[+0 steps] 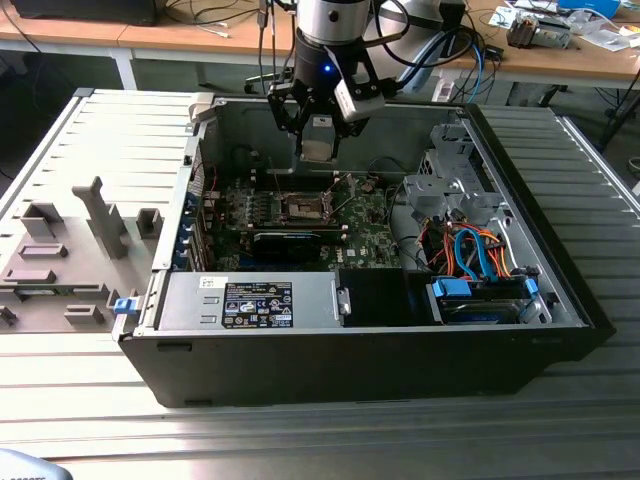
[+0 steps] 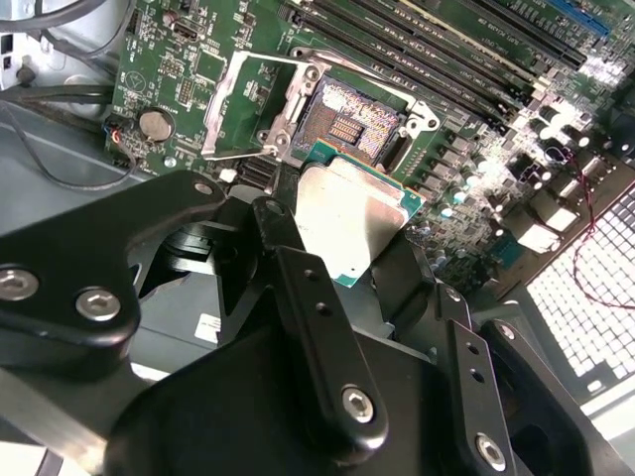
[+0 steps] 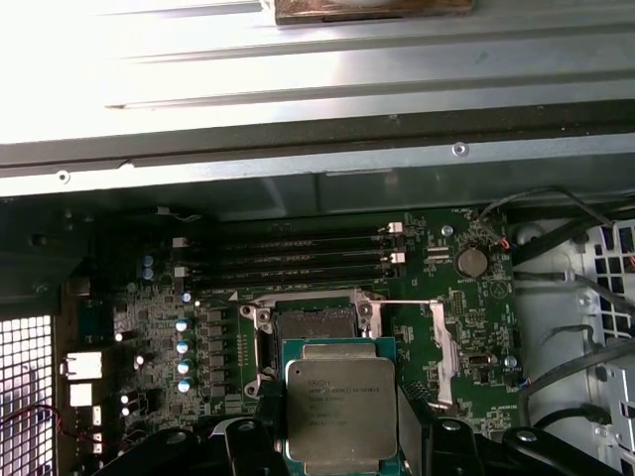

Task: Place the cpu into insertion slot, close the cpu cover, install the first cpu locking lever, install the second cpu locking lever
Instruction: 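Place the cpu into insertion slot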

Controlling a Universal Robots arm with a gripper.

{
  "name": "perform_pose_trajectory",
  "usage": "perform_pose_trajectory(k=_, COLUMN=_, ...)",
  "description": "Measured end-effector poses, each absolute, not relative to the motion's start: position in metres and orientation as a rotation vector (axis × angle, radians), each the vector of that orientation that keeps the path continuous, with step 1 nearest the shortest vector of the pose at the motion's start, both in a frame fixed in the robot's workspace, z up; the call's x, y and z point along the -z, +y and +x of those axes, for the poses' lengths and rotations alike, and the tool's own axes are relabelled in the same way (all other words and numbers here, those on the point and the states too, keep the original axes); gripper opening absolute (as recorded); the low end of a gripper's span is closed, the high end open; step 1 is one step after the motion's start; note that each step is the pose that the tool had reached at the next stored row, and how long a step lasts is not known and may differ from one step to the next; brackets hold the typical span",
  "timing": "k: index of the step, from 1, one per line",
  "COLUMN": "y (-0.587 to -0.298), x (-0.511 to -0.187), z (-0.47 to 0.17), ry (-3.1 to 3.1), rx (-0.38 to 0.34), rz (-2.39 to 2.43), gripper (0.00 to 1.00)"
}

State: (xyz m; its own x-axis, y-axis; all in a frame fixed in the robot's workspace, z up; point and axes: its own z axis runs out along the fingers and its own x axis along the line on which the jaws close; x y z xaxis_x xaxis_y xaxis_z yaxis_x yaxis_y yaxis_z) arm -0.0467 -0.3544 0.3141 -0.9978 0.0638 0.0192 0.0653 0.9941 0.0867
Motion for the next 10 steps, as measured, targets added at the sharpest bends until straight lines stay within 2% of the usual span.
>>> perform_pose_trajectory(k=10, y=-0.3545, x=-0.3141, z=-0.0467, ry=-3.121, rx=0.136, rz=-0.116, gripper=0.55)
